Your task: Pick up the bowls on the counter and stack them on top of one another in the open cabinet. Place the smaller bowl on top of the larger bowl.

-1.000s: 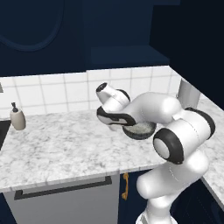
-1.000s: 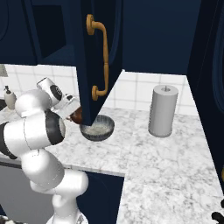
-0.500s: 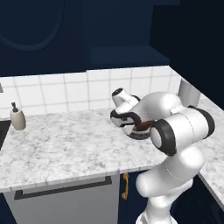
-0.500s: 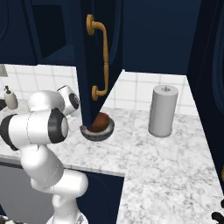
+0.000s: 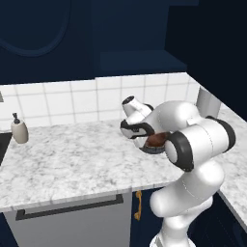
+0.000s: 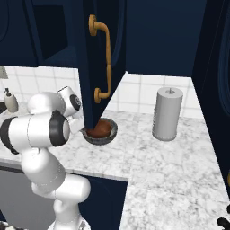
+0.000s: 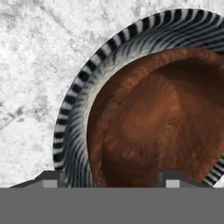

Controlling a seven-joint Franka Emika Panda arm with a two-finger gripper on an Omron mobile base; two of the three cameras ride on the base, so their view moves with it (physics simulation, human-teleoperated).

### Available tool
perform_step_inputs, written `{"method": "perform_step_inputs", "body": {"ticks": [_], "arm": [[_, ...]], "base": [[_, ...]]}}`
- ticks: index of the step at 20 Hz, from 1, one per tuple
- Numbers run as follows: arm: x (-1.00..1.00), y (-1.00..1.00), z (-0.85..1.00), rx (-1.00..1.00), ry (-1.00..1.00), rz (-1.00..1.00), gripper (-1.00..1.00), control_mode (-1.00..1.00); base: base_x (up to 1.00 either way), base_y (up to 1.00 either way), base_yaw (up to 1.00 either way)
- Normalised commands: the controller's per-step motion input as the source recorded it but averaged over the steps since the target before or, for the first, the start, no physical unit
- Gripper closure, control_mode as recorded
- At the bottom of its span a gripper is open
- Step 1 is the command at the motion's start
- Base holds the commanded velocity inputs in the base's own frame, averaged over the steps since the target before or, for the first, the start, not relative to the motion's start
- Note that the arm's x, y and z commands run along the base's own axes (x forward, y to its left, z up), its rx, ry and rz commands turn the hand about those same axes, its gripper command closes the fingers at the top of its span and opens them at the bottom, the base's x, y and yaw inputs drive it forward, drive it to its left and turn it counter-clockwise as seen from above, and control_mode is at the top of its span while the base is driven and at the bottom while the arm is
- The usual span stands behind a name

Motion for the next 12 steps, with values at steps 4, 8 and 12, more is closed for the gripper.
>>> {"method": "perform_step_inputs", "body": {"ticks": [4, 8, 12], "arm": [[-0.16, 0.04, -0.18, 0.0, 0.03, 0.02, -1.0, -1.0], [0.06, 0.0, -0.59, 0.0, 0.04, 0.03, -1.0, -1.0], [0.36, 0.0, -0.56, 0.0, 0.0, 0.04, -1.0, -1.0]], "base": [[0.0, 0.0, 0.0], [0.0, 0.0, 0.0], [0.0, 0.0, 0.0]]}}
